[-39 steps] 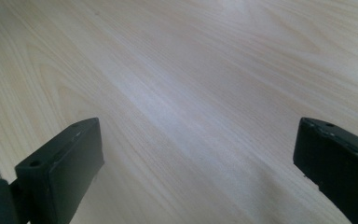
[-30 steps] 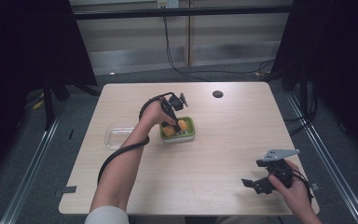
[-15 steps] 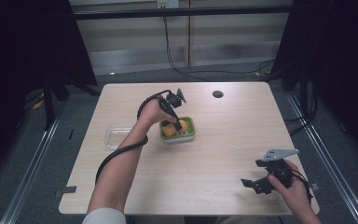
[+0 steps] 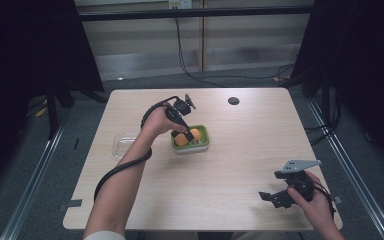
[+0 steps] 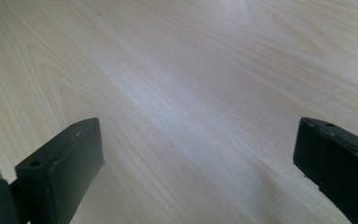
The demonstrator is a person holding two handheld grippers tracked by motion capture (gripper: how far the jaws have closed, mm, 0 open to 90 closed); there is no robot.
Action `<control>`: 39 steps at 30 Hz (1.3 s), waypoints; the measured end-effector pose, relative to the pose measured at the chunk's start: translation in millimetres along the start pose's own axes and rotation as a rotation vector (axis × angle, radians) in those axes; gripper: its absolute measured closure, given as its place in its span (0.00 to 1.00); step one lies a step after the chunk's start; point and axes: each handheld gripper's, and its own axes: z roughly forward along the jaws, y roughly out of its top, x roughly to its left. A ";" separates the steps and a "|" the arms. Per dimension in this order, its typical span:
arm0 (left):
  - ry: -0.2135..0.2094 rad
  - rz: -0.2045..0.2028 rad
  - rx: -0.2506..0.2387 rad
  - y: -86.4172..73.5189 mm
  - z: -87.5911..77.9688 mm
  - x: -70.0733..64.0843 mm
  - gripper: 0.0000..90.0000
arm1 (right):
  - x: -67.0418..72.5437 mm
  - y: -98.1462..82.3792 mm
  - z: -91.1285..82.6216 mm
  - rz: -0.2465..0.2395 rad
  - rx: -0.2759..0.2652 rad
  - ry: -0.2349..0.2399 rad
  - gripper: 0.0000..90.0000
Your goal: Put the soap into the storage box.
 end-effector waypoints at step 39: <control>-0.051 0.046 -0.084 -66.6 14.6 -39.5 0.17 | 3.5 0.9 2.8 -0.001 0.007 0.003 0.02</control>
